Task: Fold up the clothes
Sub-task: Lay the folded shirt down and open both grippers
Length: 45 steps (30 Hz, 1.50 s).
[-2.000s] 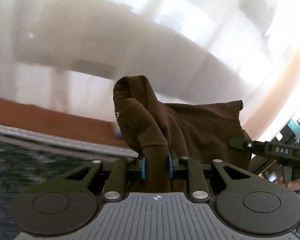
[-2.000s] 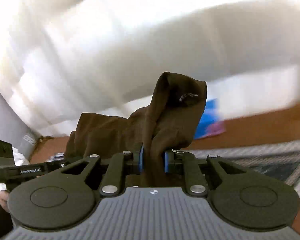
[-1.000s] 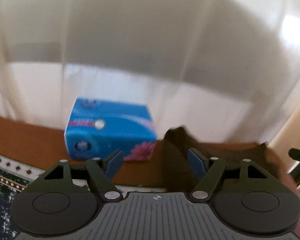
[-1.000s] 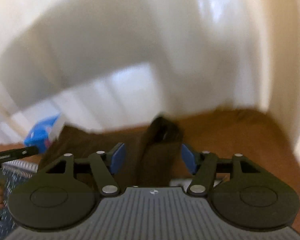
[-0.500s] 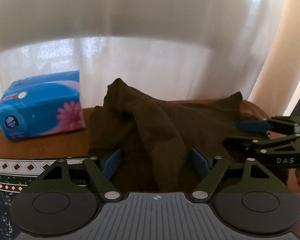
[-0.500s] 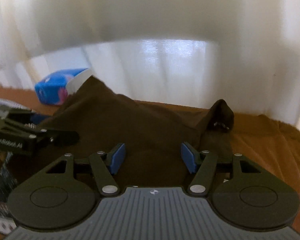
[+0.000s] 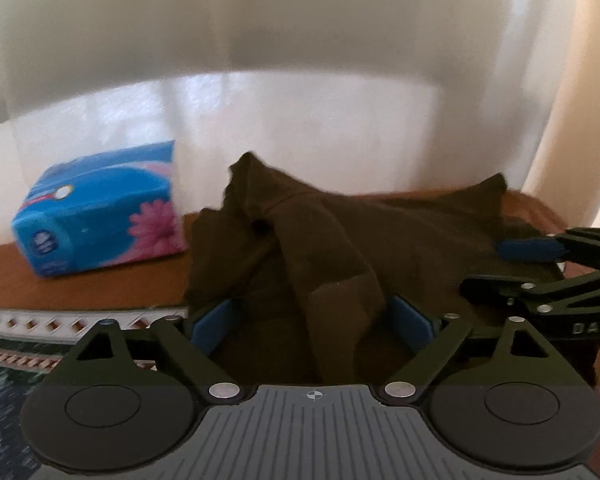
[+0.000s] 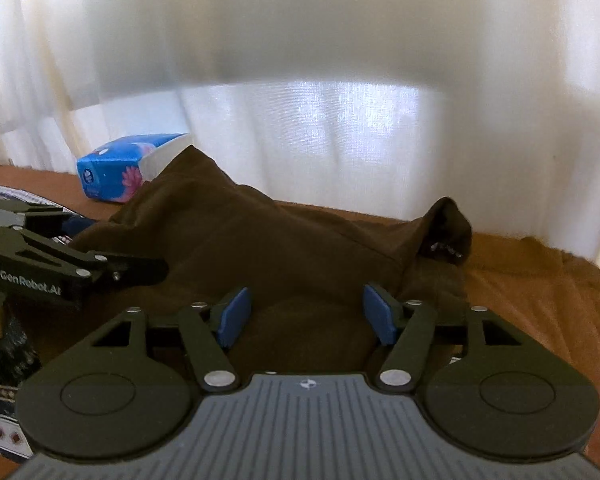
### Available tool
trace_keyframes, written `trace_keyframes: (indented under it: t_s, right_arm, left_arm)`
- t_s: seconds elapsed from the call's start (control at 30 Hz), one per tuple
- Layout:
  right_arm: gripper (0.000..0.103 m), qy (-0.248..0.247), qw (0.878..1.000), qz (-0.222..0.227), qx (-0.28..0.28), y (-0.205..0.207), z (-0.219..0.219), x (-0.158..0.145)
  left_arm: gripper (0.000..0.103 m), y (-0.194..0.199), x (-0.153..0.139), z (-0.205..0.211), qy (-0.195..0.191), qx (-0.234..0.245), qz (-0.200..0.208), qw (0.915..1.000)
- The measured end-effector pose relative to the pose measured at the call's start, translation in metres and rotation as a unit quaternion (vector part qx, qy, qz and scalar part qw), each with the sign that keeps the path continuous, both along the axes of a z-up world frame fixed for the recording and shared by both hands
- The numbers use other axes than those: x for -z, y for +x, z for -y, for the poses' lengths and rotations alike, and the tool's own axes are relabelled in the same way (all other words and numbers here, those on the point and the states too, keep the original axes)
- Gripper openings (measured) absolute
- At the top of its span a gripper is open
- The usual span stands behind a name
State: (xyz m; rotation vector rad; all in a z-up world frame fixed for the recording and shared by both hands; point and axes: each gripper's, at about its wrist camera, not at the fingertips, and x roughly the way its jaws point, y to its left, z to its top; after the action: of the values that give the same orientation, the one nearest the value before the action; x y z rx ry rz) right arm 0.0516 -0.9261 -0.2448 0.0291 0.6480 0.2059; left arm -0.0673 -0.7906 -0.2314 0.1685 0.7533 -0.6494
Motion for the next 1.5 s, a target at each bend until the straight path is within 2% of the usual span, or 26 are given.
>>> trace_keyframes:
  t_s: [0.07, 0.17, 0.2, 0.27, 0.37, 0.47, 0.57, 0.73, 1.0, 1.17, 1.5]
  right_arm:
    - [0.076, 0.019, 0.999, -0.034, 0.007, 0.003, 0.0, -0.015]
    - [0.079, 0.071, 0.996, -0.048, 0.021, -0.01, 0.007, -0.049]
    - [0.08, 0.086, 0.995, -0.043, 0.027, -0.017, 0.011, -0.062]
    - [0.092, 0.102, 0.994, -0.03, 0.033, -0.032, 0.014, -0.087]
    - [0.103, 0.117, 0.992, -0.007, 0.037, -0.056, 0.018, -0.127]
    - [0.102, 0.095, 0.995, -0.004, 0.035, -0.074, 0.013, -0.157]
    - [0.102, 0.07, 0.996, -0.037, 0.041, -0.087, 0.006, -0.171]
    - [0.102, 0.04, 0.997, -0.062, 0.034, -0.112, -0.008, -0.174]
    - [0.102, 0.025, 0.996, -0.079, 0.043, -0.127, -0.02, -0.164]
    - [0.102, 0.021, 0.995, -0.084, 0.055, -0.133, -0.017, -0.162]
    - [0.102, 0.016, 0.993, -0.099, 0.069, -0.136, -0.009, -0.158]
  left_arm:
    - [0.093, -0.002, -0.014, -0.003, 0.015, -0.009, -0.026, 0.9995]
    - [0.094, -0.018, -0.042, -0.018, 0.025, -0.014, -0.031, 0.9991]
    - [0.096, -0.024, -0.052, -0.024, 0.023, -0.016, -0.03, 0.9992]
    - [0.1, -0.035, -0.075, -0.036, 0.008, -0.025, -0.03, 0.9992]
    - [0.103, -0.046, -0.105, -0.048, 0.001, -0.053, -0.036, 0.9979]
    - [0.103, -0.056, -0.125, -0.055, -0.013, -0.065, -0.042, 0.9969]
    - [0.103, -0.064, -0.136, -0.056, -0.009, -0.069, -0.042, 0.9967]
    - [0.103, -0.085, -0.147, -0.054, 0.014, -0.053, -0.021, 0.9982]
    - [0.103, -0.097, -0.151, -0.051, 0.022, -0.046, -0.026, 0.9984]
    - [0.103, -0.102, -0.155, -0.048, 0.03, -0.036, -0.018, 0.9987]
    - [0.103, -0.105, -0.152, -0.045, 0.033, -0.033, -0.031, 0.9984]
